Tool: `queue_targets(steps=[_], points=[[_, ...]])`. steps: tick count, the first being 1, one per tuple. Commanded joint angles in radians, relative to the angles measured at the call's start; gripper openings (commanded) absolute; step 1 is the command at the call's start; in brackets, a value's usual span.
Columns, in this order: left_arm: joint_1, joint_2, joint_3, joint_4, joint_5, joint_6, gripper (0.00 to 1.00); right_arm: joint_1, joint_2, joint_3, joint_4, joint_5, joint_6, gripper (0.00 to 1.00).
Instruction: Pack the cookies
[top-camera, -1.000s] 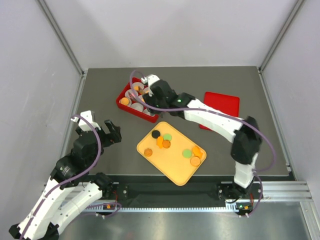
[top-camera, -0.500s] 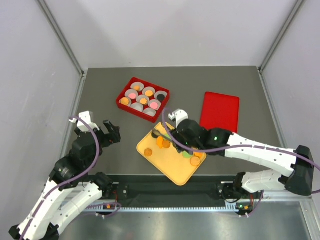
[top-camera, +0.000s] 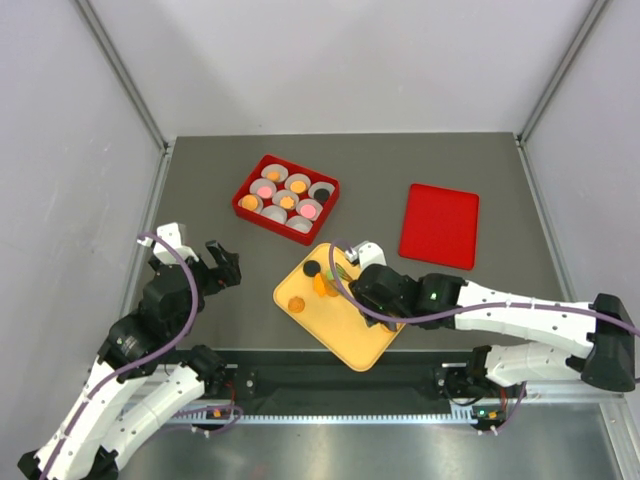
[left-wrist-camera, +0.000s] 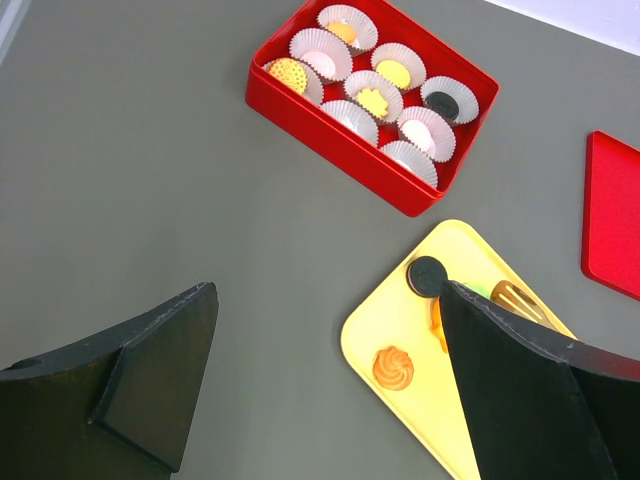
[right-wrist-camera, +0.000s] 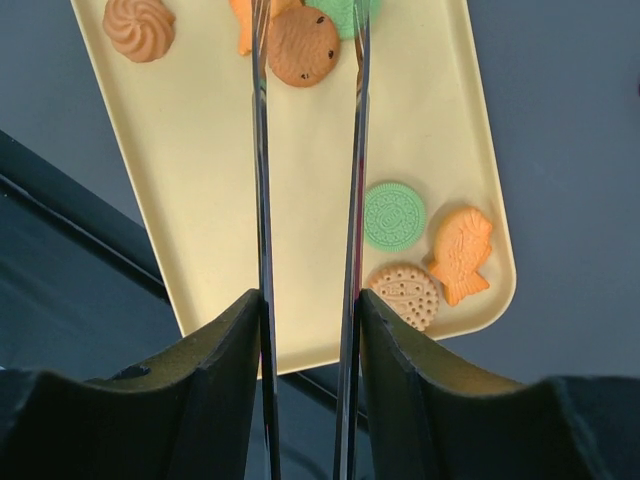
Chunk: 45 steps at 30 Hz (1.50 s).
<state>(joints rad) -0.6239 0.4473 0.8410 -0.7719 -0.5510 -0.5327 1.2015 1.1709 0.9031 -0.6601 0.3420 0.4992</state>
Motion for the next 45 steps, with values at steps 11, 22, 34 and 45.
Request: queue_targets(steps=[11, 22, 34, 45], points=[[-0.003, 0.010, 0.004, 0.008, -0.020, -0.006, 0.97, 0.035, -0.043, -0.001, -0.010, 0.022, 0.025, 0.41], [-0.003, 0.016, 0.004, 0.006, -0.015, -0.004, 0.96, 0.050, -0.048, -0.029, -0.012, 0.022, 0.044, 0.41], [-0.002, 0.014, 0.004, 0.006, -0.015, -0.006, 0.97, 0.061, -0.025, -0.029, -0.009, 0.015, 0.045, 0.41], [-0.003, 0.011, 0.004, 0.006, -0.015, -0.006, 0.97, 0.063, -0.031, -0.006, -0.041, 0.025, 0.035, 0.36]])
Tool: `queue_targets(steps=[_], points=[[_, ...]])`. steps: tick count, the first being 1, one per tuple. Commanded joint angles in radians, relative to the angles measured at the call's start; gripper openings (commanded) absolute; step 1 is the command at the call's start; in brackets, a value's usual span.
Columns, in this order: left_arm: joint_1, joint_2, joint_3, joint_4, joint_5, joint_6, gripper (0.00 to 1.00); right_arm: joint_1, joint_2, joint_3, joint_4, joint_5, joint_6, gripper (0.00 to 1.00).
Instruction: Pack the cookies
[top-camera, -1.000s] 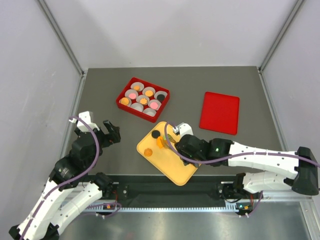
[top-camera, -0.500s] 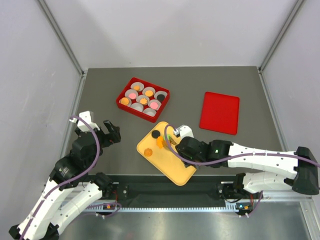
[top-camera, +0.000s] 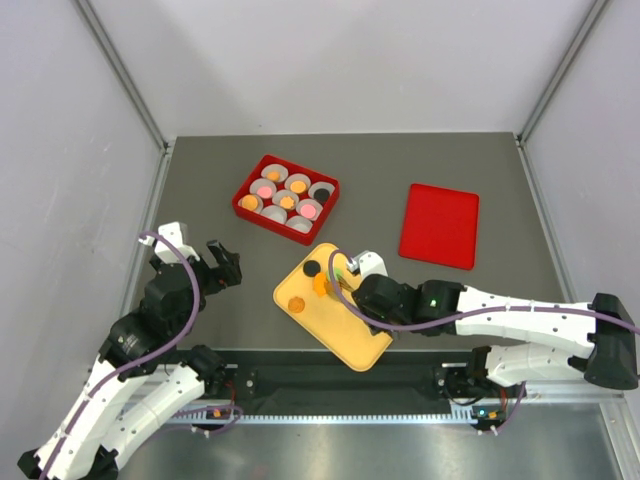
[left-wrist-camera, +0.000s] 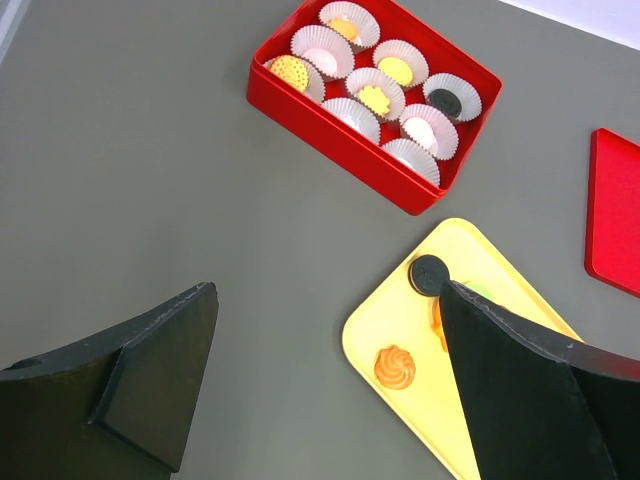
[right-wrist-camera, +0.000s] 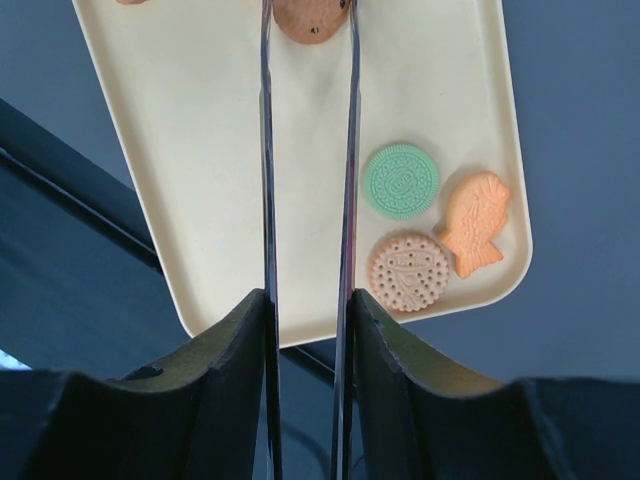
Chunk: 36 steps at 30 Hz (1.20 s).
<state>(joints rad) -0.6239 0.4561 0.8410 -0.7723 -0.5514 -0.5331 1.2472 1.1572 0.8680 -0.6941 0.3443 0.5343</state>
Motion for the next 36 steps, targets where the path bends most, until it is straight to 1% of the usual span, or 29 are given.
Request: queue_targets(steps=[1, 8, 18, 22, 25, 26, 28, 29, 31, 36], points=[[-0.002, 0.003, 0.004, 0.007, -0.015, -0.005, 0.97, 0.015, -0.017, 0.034, -0.010, 0.024, 0.000, 0.36], [-0.003, 0.003, 0.004, 0.005, -0.015, -0.005, 0.97, 0.015, -0.039, 0.066, -0.045, 0.041, -0.010, 0.33], [-0.003, 0.003, 0.004, 0.005, -0.016, -0.005, 0.97, 0.006, -0.064, 0.130, -0.085, 0.062, -0.039, 0.34], [-0.003, 0.004, 0.004, 0.005, -0.016, -0.005, 0.97, -0.025, -0.051, 0.170, -0.081, 0.056, -0.080, 0.34], [-0.003, 0.007, 0.004, 0.007, -0.016, -0.005, 0.97, -0.061, -0.022, 0.238, -0.059, 0.044, -0.134, 0.35], [-0.003, 0.009, 0.004, 0.007, -0.015, -0.005, 0.96, -0.090, -0.001, 0.256, -0.048, 0.036, -0.149, 0.35], [-0.002, 0.009, 0.004, 0.007, -0.015, -0.005, 0.97, -0.132, 0.027, 0.310, 0.002, -0.022, -0.195, 0.35], [-0.003, 0.009, 0.004, 0.005, -0.016, -0.004, 0.97, -0.172, 0.060, 0.328, 0.020, -0.040, -0.209, 0.35], [-0.003, 0.009, 0.004, 0.005, -0.018, -0.005, 0.97, -0.205, 0.100, 0.390, 0.065, -0.080, -0.246, 0.35], [-0.003, 0.015, 0.004, 0.005, -0.015, -0.005, 0.97, -0.304, 0.286, 0.552, 0.128, -0.134, -0.312, 0.35]])
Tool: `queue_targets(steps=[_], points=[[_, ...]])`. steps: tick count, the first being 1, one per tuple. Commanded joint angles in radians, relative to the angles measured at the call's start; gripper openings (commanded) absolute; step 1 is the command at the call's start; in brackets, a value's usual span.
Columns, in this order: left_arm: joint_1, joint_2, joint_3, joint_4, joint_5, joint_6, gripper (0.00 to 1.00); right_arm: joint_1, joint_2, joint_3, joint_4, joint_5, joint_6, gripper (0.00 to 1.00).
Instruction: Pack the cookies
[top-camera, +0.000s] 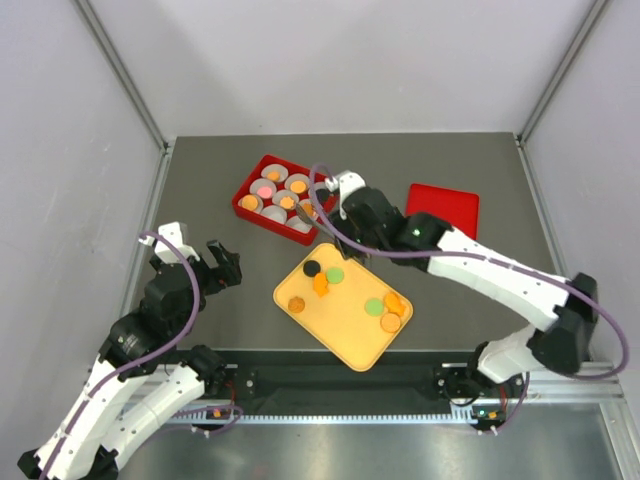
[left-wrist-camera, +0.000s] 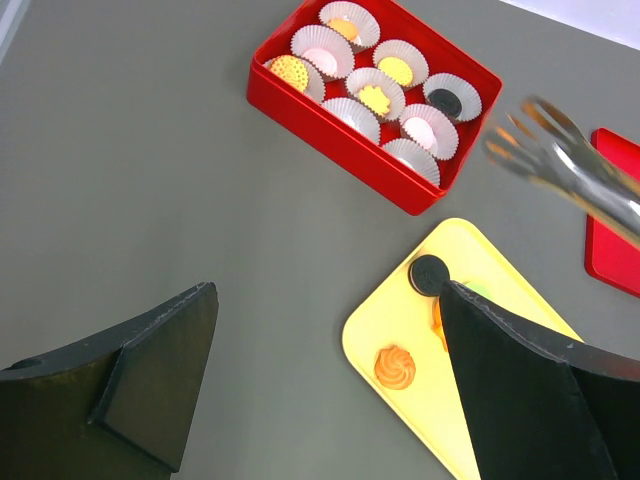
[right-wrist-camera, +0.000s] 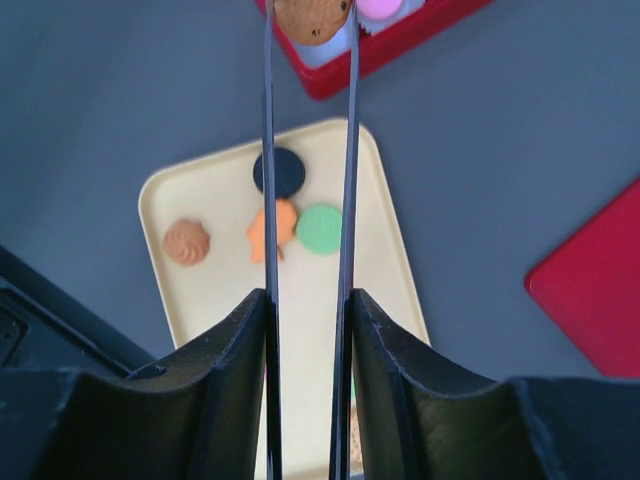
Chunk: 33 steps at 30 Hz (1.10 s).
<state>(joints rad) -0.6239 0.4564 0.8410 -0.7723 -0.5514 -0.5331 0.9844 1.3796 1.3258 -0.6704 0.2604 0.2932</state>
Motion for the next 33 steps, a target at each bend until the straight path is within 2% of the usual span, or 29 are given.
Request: queue_targets(steps=[1, 9, 15, 33], points=[[-0.003, 0.014, 0.004, 0.005, -0.015, -0.005, 0.97, -0.059, 0.116, 0.117, 0.112, -0.067, -0.075, 0.35], [-0.002, 0.021, 0.006, 0.004, -0.025, -0.008, 0.97, -0.092, 0.399, 0.332, 0.138, -0.130, -0.108, 0.34], [-0.003, 0.031, 0.007, 0.001, -0.027, -0.010, 0.97, -0.096, 0.512, 0.434, 0.140, -0.132, -0.127, 0.35], [-0.003, 0.041, 0.007, 0.001, -0.022, -0.007, 0.97, -0.102, 0.576, 0.452, 0.149, -0.151, -0.123, 0.35]])
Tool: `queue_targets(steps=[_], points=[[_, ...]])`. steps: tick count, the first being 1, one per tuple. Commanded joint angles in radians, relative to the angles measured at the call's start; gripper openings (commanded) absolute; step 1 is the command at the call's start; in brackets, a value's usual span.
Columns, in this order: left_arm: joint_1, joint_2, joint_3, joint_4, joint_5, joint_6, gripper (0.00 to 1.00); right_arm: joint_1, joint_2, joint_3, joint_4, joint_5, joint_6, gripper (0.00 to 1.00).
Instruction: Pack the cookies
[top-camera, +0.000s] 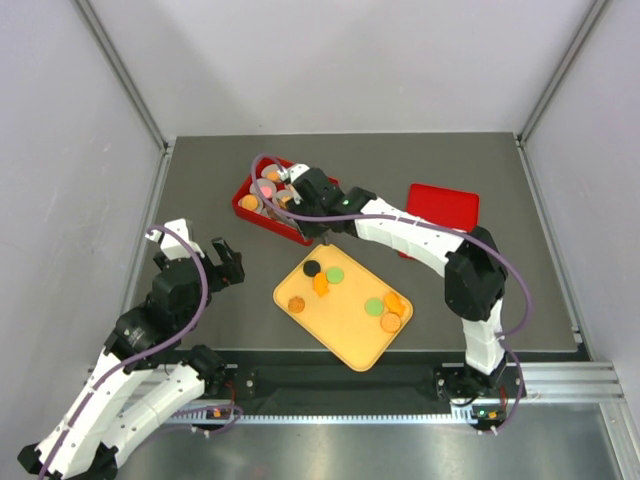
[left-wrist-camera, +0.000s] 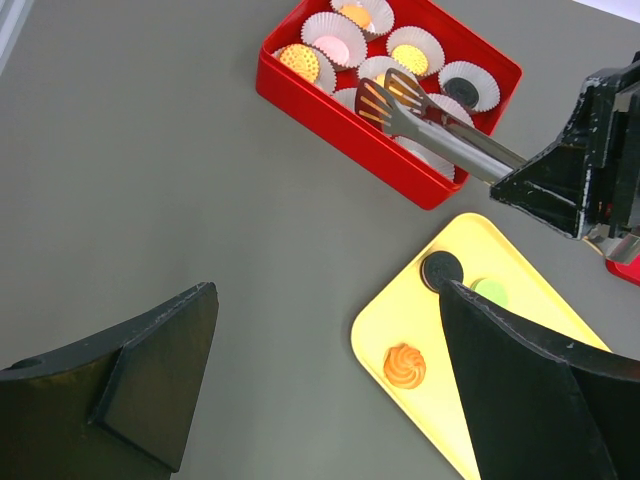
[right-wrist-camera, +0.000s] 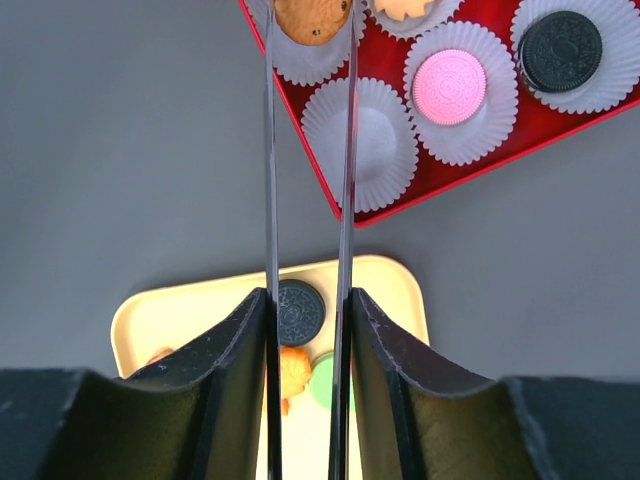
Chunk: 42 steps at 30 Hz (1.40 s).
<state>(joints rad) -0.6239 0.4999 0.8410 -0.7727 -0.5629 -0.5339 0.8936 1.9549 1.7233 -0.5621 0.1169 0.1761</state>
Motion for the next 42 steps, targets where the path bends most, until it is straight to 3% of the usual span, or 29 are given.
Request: queue_targets(steps=[1, 31, 38, 42], points=[[-0.003, -0.004, 0.007, 0.001, -0.011, -0.006, 0.97, -0.012, 0.002, 0.055, 0.041, -0.008, -0.004, 0.35], [-0.003, -0.024, 0.007, 0.001, -0.008, -0.005, 0.97, -0.010, 0.002, 0.104, 0.004, 0.000, -0.006, 0.42], [-0.003, -0.024, 0.006, 0.004, -0.006, -0.005, 0.97, -0.012, -0.155, 0.050, -0.031, 0.061, -0.012, 0.41], [-0.003, -0.024, 0.006, 0.004, -0.009, -0.005, 0.97, -0.012, -0.325, -0.110, -0.030, 0.063, 0.016, 0.41]])
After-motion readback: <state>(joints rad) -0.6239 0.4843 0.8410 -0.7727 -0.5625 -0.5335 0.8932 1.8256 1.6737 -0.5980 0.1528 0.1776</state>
